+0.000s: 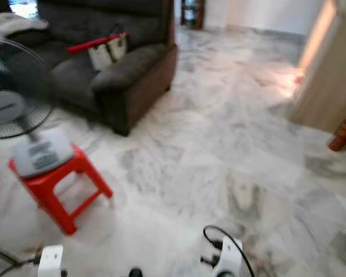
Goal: Picking trash to rubbish bin
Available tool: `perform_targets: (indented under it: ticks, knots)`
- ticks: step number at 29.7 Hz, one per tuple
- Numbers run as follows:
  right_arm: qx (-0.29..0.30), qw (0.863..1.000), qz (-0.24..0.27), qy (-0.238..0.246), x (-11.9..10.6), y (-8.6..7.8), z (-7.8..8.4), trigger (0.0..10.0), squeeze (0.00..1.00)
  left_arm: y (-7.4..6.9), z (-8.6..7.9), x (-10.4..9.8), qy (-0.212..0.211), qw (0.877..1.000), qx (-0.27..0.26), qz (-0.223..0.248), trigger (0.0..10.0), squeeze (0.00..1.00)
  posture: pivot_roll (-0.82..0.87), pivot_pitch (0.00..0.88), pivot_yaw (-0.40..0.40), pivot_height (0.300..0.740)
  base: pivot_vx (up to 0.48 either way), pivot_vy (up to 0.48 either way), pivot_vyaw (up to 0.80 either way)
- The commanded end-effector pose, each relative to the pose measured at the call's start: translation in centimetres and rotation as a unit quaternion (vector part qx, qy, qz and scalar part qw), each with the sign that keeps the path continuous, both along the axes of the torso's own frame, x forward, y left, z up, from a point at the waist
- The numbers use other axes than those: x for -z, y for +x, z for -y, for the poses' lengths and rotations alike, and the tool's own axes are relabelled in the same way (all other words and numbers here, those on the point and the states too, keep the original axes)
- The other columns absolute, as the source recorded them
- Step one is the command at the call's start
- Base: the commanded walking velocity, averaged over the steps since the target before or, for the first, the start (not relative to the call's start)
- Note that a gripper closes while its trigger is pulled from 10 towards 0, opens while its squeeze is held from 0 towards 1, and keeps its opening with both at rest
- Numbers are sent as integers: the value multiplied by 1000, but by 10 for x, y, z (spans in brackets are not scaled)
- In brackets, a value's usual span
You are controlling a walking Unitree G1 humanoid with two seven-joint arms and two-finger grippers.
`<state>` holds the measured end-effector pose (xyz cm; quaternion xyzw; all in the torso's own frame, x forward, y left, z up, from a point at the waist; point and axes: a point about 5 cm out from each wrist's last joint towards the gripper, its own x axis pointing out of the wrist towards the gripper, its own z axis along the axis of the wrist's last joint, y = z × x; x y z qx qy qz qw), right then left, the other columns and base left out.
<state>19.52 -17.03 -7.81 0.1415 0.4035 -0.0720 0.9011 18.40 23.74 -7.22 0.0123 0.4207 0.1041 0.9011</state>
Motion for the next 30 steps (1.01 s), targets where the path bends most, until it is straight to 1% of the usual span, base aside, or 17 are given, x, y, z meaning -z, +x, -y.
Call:
perform_targets:
  ticks: [1,30]
  knots:
    - [5,1000,-5,6,2,-3,-3,10000,0,-4,-5,2,3,1000,-5,-14,10000,0,27,94,23,740,0,0,800]
    - [6,1000,-5,12,3,-5,-7,10000,0,-3,-9,0,12,1000,6,-15,10000,0,25,78,47,740,0,0,800]
